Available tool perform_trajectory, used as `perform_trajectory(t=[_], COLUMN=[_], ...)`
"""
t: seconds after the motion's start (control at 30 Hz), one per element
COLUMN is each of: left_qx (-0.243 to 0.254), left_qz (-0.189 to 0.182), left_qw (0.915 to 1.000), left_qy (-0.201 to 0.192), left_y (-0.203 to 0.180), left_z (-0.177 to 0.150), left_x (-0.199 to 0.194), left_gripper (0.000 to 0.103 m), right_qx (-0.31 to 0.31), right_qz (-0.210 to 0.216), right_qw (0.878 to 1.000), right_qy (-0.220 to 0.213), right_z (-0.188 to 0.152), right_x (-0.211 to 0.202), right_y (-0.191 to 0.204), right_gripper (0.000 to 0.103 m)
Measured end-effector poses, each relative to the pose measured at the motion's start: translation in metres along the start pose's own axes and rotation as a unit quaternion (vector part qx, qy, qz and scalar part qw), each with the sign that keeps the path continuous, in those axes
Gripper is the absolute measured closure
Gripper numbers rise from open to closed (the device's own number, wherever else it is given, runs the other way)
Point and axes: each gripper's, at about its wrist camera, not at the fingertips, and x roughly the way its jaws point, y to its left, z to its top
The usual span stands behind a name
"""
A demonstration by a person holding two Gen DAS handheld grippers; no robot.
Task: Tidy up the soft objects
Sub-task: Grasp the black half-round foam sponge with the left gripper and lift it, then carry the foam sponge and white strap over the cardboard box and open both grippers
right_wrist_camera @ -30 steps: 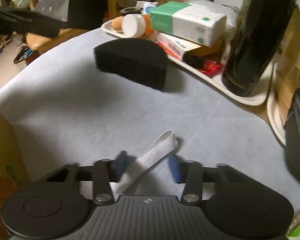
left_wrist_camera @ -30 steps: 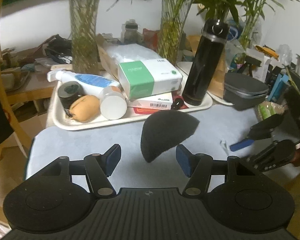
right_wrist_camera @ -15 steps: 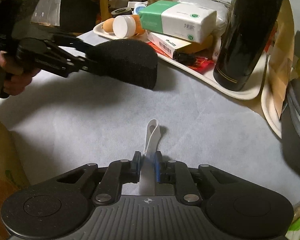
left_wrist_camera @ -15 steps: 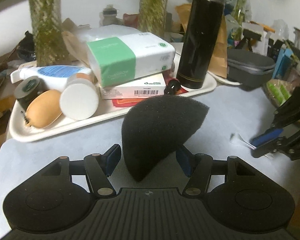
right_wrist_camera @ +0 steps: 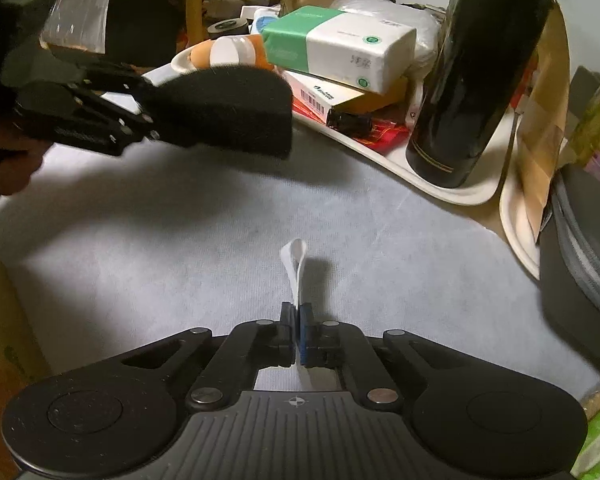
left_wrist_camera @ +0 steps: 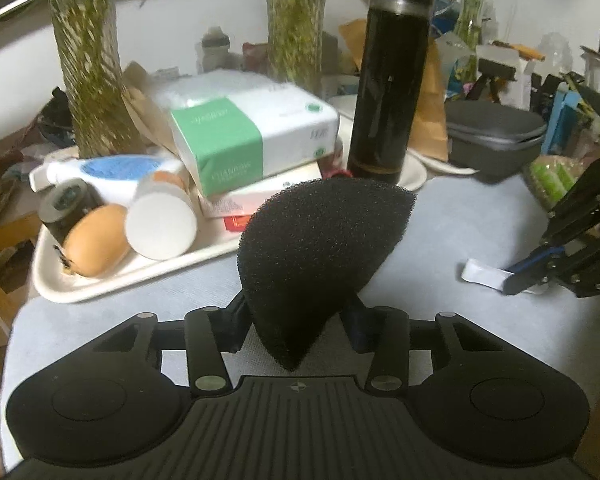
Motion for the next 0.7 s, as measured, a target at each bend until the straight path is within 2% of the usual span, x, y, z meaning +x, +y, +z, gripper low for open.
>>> perform_trajectory(t=[0.17, 0.4, 0.7], left_qx=[0.008, 0.001, 0.004], left_qz=[0.014, 0.037, 0.080], left_qw=[0.9999, 0.9993, 0.9968], left_qy=[0.002, 0.004, 0.002], left_y=[-0.001, 0.001, -0.014], left_z=[0.002, 0.005, 0.010], left_x=[-0.026, -0.067, -0.118], left_gripper=[0.059, 0.059, 0.059], right_qx=[0.000, 0.034, 0.055], right_qz=[-0.004, 0.000, -0.021], right_qw=[1.000, 0.999, 0.997], right_qy=[-0.015, -0.033, -0.056], right_z=[0.006, 0.009, 0.011], right_x=[-0.030, -0.069, -0.125], right_y=[0.003, 0.004, 0.026], right_gripper=[0.099, 0.099, 0.099])
